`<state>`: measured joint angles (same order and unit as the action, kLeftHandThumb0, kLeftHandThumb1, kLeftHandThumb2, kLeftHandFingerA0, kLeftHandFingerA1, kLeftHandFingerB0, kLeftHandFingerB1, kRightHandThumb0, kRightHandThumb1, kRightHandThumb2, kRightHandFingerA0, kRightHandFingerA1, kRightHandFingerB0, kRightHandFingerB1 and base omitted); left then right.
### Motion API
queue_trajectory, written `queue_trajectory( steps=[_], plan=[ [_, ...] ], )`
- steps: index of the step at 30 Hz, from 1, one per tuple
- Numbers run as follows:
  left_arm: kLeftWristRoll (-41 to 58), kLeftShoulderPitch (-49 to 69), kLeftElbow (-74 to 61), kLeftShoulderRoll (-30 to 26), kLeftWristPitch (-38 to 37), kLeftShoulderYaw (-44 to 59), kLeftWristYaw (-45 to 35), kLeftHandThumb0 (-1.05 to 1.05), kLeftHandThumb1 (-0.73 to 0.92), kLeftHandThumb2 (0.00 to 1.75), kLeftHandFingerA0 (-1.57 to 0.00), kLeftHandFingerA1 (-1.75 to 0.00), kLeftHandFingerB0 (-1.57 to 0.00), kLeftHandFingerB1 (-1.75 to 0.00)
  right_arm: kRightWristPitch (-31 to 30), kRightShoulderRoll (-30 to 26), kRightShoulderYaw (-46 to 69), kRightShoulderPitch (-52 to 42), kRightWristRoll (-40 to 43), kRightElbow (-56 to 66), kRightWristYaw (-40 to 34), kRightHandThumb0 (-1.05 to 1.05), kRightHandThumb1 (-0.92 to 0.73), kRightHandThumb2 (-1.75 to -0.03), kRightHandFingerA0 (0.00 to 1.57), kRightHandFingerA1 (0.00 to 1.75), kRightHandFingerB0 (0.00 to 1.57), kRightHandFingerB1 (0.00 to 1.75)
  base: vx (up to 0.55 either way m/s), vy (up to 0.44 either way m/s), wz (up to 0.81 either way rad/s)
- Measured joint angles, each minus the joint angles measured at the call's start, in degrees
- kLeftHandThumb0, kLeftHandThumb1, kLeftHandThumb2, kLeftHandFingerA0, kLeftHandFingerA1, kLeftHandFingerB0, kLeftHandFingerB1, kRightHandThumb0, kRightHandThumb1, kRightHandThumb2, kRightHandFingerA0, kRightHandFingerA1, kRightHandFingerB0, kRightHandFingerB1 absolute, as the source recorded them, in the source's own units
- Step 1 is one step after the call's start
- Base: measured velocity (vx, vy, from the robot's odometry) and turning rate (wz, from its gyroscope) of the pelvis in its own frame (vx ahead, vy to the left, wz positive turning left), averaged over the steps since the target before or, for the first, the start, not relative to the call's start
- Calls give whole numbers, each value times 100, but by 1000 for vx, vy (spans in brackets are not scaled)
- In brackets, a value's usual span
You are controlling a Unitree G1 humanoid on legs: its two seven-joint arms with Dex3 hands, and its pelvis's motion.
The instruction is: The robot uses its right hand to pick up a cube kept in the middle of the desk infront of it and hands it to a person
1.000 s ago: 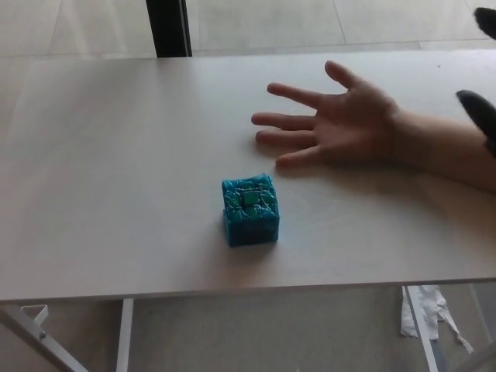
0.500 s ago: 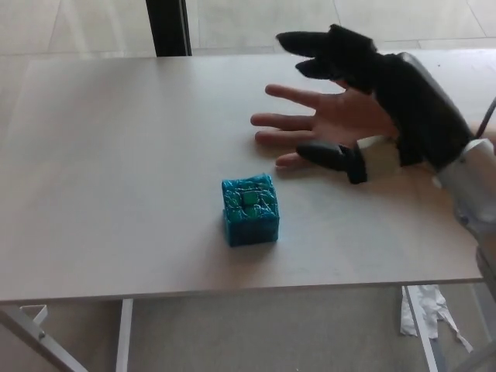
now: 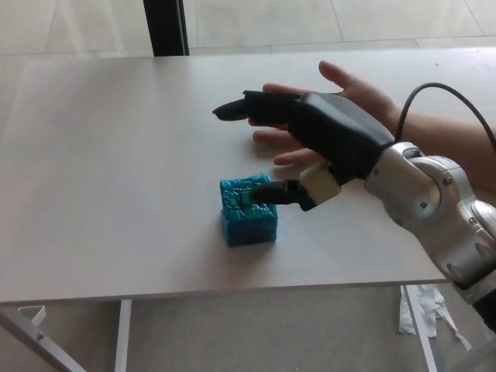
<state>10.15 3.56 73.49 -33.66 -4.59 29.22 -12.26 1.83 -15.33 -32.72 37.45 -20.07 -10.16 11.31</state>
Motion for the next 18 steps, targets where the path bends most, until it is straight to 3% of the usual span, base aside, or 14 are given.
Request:
queue_trajectory(
  steps=[3,4,6,7,11,12,13,14,15,16,17,18],
  plan=[
    [1,-11,0,0,-1,-27,-9,-73,59,59,-64,-52,-54,-40,-124,39,-267,227,-252,-165,18,-77,-47,-87,14,53,21,47,0,0,0],
    [1,-14,-1,0,-1,-38,-15,-74,45,89,-58,-60,-47,-52,-166,58,-350,283,-335,-208,24,-77,-48,-88,10,52,19,46,0,0,0],
    [1,-19,-2,0,-2,-54,-32,-74,45,89,-58,-60,-47,-52,-249,104,-514,372,-496,-275,34,-77,-48,-88,10,52,19,46,0,0,0],
    [1,-22,-2,0,-2,-61,-40,-71,59,59,-66,-51,-53,-39,-299,138,-607,399,-593,-300,41,-77,-48,-88,9,51,19,46,0,0,0],
    [-2,-39,-1,0,-2,-112,-57,-75,59,59,-65,-52,-55,-40,-471,230,-929,480,-924,-405,70,-85,-51,-91,4,45,15,46,0,0,0],
    [-3,-41,-2,0,-4,-123,-64,-76,46,90,-59,-60,-48,-52,-523,260,-1009,507,-1010,-441,83,-83,-65,-60,4,43,19,35,0,0,0],
    [-3,-44,-2,0,-6,-132,-68,-74,60,59,-66,-51,-56,-39,-567,282,-1069,528,-1079,-470,100,-82,-50,-92,2,41,9,45,0,0,0],
    [-3,-47,-2,0,-16,-150,-74,-74,60,59,-66,-51,-56,-39,-645,321,-1160,557,-1173,-514,138,-82,-50,-92,2,41,9,45,0,0,0],
    [-6,-50,-1,0,-22,-167,-77,-75,61,59,-64,-51,-54,-39,-716,358,-1225,575,-1249,-546,179,-91,-63,-61,4,43,16,36,0,0,0],
    [-9,-54,-2,0,-34,-186,-84,-73,48,91,-58,-60,-46,-52,-796,403,-1298,597,-1339,-594,223,-86,-50,-94,2,41,9,44,0,0,0],
    [-11,-58,-2,0,-47,-201,-90,-74,61,59,-66,-51,-55,-39,-848,431,-1345,608,-1394,-633,255,-90,-66,-61,0,44,11,36,0,0,0],
    [-15,-65,-7,0,-65,-227,-97,-73,61,59,-66,-51,-55,-39,-939,467,-1412,614,-1489,-696,315,-91,-53,-97,1,36,7,38,0,0,0]
  ],
)
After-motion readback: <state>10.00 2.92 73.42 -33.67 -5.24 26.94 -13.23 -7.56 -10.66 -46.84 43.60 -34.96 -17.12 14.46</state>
